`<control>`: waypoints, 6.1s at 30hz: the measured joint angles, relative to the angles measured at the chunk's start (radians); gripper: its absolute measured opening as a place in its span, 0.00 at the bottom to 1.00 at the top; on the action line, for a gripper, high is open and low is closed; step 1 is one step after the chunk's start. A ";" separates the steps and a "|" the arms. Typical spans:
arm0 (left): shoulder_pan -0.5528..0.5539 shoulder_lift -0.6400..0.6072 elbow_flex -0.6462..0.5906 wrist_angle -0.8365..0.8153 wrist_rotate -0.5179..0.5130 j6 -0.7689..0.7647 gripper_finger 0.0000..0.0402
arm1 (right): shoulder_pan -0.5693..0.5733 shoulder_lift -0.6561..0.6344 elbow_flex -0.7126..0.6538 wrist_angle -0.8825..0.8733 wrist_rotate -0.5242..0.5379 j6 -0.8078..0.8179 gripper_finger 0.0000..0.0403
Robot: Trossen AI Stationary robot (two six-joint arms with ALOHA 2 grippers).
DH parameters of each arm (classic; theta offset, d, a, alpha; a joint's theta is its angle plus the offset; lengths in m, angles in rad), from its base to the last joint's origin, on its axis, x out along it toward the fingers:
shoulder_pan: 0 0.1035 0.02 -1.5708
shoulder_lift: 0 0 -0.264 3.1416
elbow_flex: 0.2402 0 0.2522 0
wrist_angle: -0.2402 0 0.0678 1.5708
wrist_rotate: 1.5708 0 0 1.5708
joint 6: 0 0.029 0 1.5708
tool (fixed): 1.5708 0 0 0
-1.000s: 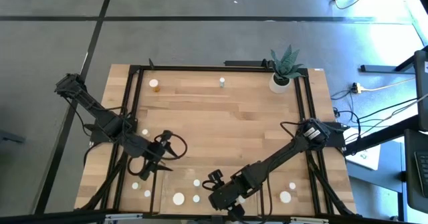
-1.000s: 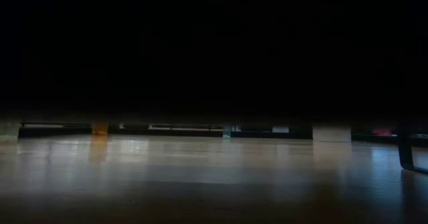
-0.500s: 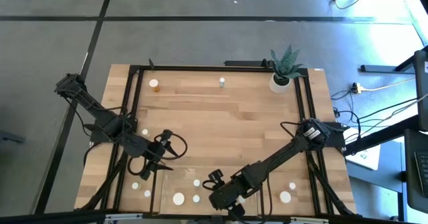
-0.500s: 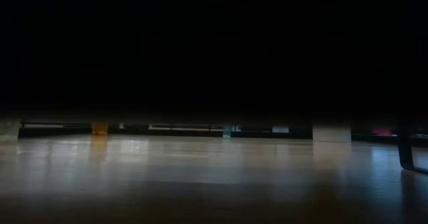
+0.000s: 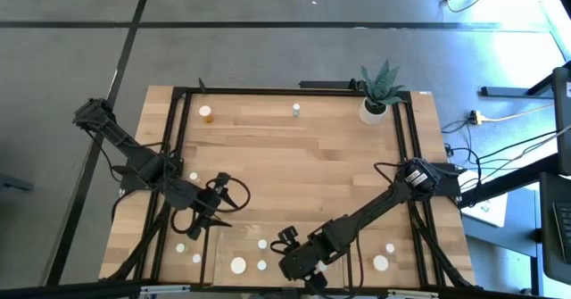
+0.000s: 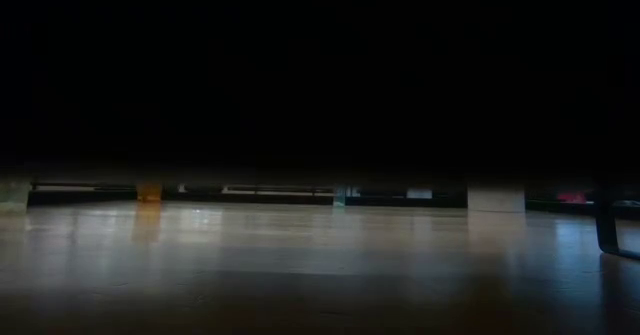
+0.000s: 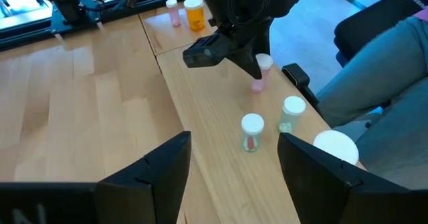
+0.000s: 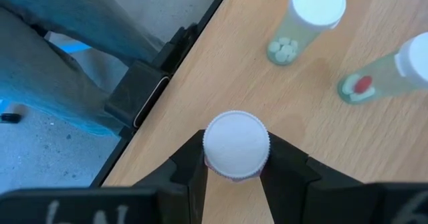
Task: Pick and place medicine bottles onto shelf by color
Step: Put the top middle pink pill bottle on the shelf, then put the bottom orange pill bottle on the shelf aligned with the other orange pill bottle
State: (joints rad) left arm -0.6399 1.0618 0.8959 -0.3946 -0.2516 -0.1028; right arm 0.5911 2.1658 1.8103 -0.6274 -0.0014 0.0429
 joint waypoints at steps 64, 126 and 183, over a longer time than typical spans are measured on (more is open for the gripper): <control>0.000 -0.003 0.000 0.000 0.001 -0.081 0.54 | -0.008 -0.002 0.252 -0.263 -0.006 -0.027 0.50; 0.207 -0.129 0.000 -0.335 -0.095 -0.393 0.54 | 0.041 -0.637 -0.092 -0.874 0.497 0.785 0.50; 0.207 -0.125 0.000 -0.194 0.099 0.096 0.54 | 0.327 -0.756 -0.442 -0.673 0.244 1.042 0.50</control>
State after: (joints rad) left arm -0.4331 0.9367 0.8955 -0.5888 -0.1523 -0.0068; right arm 0.9180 1.4101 1.3685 -1.3006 0.2424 1.0849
